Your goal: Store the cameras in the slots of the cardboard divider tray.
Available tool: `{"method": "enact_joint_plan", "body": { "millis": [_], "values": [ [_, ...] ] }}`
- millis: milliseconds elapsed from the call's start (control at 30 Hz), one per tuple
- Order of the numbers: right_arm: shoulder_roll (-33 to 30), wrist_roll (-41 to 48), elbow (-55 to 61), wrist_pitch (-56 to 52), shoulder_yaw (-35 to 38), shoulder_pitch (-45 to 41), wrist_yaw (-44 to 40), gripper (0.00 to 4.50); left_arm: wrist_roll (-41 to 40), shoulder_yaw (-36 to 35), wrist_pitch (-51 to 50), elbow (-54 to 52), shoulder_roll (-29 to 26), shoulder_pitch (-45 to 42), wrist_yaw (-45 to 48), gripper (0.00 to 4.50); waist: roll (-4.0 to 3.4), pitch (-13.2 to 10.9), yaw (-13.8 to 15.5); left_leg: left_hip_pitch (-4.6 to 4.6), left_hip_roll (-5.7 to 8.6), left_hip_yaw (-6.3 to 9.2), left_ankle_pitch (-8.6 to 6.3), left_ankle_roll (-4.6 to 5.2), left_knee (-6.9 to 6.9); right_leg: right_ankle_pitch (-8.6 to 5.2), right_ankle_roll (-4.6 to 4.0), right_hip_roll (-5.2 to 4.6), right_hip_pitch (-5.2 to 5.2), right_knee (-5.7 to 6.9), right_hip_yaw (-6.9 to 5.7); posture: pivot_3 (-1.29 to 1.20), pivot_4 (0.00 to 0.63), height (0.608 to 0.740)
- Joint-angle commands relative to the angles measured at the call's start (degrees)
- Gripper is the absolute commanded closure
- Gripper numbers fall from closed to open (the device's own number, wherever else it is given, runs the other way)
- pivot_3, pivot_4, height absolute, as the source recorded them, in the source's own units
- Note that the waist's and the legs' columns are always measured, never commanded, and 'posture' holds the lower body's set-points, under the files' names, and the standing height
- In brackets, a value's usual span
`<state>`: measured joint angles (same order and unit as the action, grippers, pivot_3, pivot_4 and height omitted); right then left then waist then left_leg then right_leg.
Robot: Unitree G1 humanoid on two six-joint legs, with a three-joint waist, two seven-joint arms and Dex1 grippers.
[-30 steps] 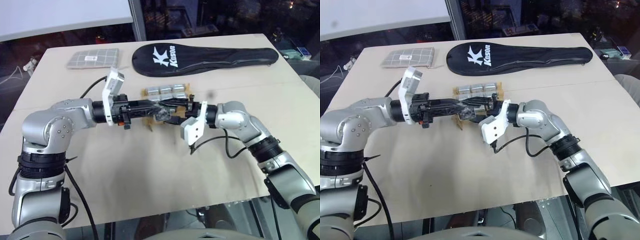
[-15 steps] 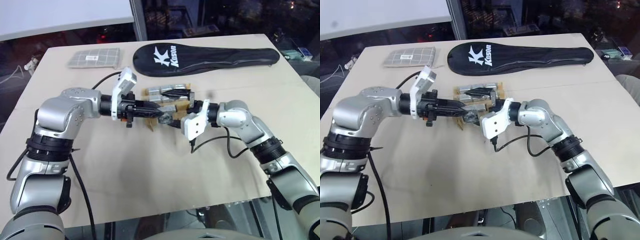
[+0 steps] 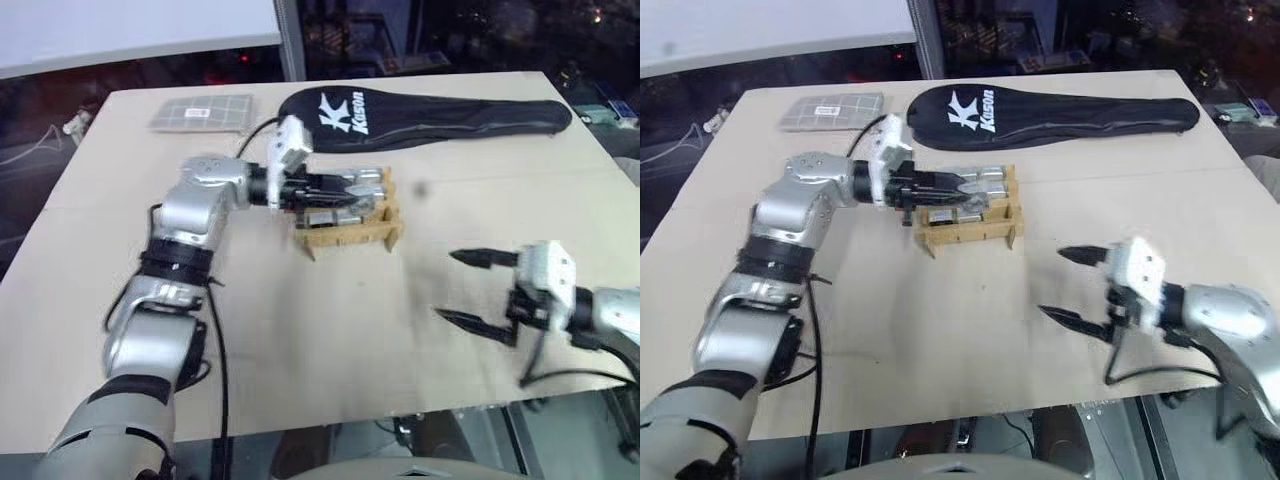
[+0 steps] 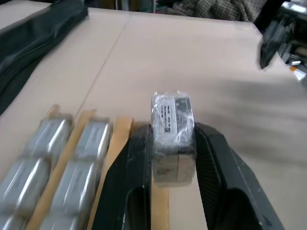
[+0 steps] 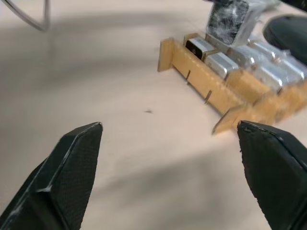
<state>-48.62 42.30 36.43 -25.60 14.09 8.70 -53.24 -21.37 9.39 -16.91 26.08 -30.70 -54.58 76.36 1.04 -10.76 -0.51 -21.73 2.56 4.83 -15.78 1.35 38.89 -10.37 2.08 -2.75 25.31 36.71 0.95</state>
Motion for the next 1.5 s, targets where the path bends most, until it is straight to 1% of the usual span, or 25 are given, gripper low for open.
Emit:
{"method": "enact_joint_plan", "body": {
  "millis": [33,100,200,400,533,633,767,933,1200,1500],
  "values": [
    [-0.60,11.10,3.17,-5.44,13.26,10.34,-3.46,0.05,0.45,-2.79,4.06,4.57,2.13,-3.43,0.08,3.81,0.02,0.01,0.12,0.02,-0.05,-0.03,-0.02,0.03,0.07,-0.01,0.02,0.01,-0.06,0.00,0.00,0.00,0.150,0.740],
    [-0.44,11.37,3.76,-4.89,17.11,15.53,-6.39,0.05,1.86,-2.24,7.28,7.01,3.07,-3.89,1.27,3.81,0.05,0.03,-0.26,0.09,-0.02,-0.02,-0.05,0.09,0.15,-0.10,0.20,0.01,-0.17,0.01,-0.02,0.00,0.150,0.740],
    [-0.15,13.14,4.35,-5.20,19.83,17.98,-7.23,0.05,4.29,-1.92,13.13,11.49,3.96,-5.01,2.38,3.81,0.05,0.03,-0.39,0.11,-0.08,-0.06,-0.07,0.12,0.29,-0.07,0.36,0.04,-0.17,0.02,0.10,0.00,0.150,0.740],
    [1.39,15.00,3.28,-4.36,21.68,15.28,-4.90,0.05,9.90,-1.23,23.77,22.27,5.84,-8.89,2.54,3.81,0.10,0.02,-0.04,0.06,-0.08,-0.12,-0.07,0.12,0.41,-0.01,0.46,0.06,-0.17,0.02,0.04,0.00,0.150,0.740],
    [2.97,13.82,2.03,-2.92,22.17,13.75,-4.60,0.05,12.43,-1.01,28.58,26.88,7.29,-9.62,2.89,3.81,0.11,0.02,0.17,0.00,0.00,-0.09,-0.08,0.13,0.40,0.00,0.45,0.00,-0.16,-0.01,0.05,0.00,0.150,0.740],
    [4.59,11.32,1.15,-0.19,21.86,12.86,-4.81,0.05,13.60,-1.44,30.26,30.14,8.26,-10.46,2.56,3.81,0.12,0.02,0.22,-0.04,0.02,-0.09,-0.11,0.18,0.40,0.09,0.31,-0.02,-0.14,-0.07,0.06,0.00,0.150,0.740],
    [8.40,6.97,0.87,4.72,21.70,12.11,-2.66,0.05,15.27,-1.42,32.51,33.30,8.96,-11.42,2.20,3.81,0.14,0.03,0.24,-0.05,0.03,-0.08,-0.12,0.20,0.40,0.06,0.37,-0.02,-0.15,-0.08,0.04,0.00,0.150,0.740],
    [9.25,4.95,1.83,5.28,22.00,15.93,-2.26,0.05,16.73,-1.39,34.81,36.22,9.85,-12.40,2.04,3.81,0.14,0.03,0.27,-0.04,0.04,-0.07,-0.12,0.20,0.40,0.00,0.48,-0.02,-0.15,-0.07,0.05,0.00,0.150,0.740],
    [9.68,4.33,2.68,6.05,22.12,17.26,-0.74,0.05,18.33,-2.03,37.22,39.29,10.84,-13.31,0.30,3.81,0.14,0.04,0.25,0.02,0.04,-0.11,-0.12,0.20,0.40,-0.01,0.49,-0.02,-0.17,-0.01,0.08,0.00,0.150,0.740],
    [9.95,3.70,3.02,6.97,21.92,17.85,0.02,0.05,18.73,-2.98,38.08,39.64,12.98,-12.09,-0.79,3.81,0.15,0.04,0.24,0.00,0.05,-0.11,-0.12,0.20,0.43,0.00,0.48,-0.02,-0.17,0.00,0.08,0.00,0.150,0.740]
  ]
}}
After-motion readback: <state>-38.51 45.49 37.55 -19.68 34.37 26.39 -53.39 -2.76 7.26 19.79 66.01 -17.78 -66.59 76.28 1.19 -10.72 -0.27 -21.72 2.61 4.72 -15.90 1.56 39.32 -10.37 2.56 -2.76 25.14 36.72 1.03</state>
